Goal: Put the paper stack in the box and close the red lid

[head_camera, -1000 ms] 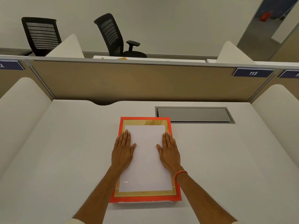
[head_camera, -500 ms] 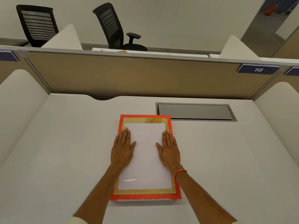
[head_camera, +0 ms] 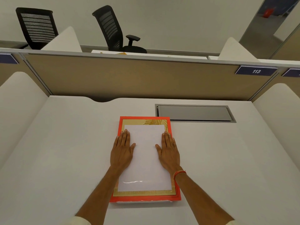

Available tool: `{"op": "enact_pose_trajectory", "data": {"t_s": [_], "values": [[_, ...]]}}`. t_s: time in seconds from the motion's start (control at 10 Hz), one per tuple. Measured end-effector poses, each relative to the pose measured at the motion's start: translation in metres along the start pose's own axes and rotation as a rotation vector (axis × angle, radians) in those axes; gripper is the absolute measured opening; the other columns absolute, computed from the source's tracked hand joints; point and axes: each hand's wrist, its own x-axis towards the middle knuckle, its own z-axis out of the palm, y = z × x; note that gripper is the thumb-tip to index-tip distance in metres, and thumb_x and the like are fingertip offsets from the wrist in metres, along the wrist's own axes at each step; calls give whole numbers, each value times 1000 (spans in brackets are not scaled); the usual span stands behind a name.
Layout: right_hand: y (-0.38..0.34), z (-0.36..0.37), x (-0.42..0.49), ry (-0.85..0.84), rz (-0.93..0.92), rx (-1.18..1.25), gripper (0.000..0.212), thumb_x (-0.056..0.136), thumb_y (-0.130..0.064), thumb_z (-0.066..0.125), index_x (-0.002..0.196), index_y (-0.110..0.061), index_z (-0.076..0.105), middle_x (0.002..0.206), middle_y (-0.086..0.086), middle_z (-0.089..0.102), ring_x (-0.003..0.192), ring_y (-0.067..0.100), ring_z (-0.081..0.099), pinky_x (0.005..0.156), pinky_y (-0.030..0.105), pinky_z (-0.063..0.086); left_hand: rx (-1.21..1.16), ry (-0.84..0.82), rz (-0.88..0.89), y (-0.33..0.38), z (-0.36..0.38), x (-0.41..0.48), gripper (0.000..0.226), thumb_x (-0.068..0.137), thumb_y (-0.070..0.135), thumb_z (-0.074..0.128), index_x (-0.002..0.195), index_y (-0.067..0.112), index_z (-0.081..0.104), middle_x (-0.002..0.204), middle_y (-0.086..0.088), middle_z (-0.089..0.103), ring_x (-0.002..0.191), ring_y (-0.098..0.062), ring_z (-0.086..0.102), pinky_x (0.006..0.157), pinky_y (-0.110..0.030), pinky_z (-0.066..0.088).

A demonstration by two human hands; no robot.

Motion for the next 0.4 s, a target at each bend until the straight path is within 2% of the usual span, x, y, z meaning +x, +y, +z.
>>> {"op": "enact_pose_trajectory", "data": {"t_s": [0.2, 0.4], "values": [[0, -9, -2, -21, 17, 66, 70, 101, -51, 19, 154, -15, -6, 165, 2, -5, 152, 15, -6, 121, 27, -7, -20, 1, 1, 2, -4, 1, 93, 84, 63, -21, 156, 10, 3, 166, -3, 1, 153, -16, -1, 126, -33, 4], [16, -25, -2, 44, 4, 88, 69, 101, -52, 19, 154, -16, -6, 165, 1, -3, 152, 15, -5, 122, 28, -5, -106, -4, -15, 19, -9, 7, 102, 75, 72, -24, 156, 15, -2, 165, -1, -6, 153, -16, -5, 126, -35, 1]]}}
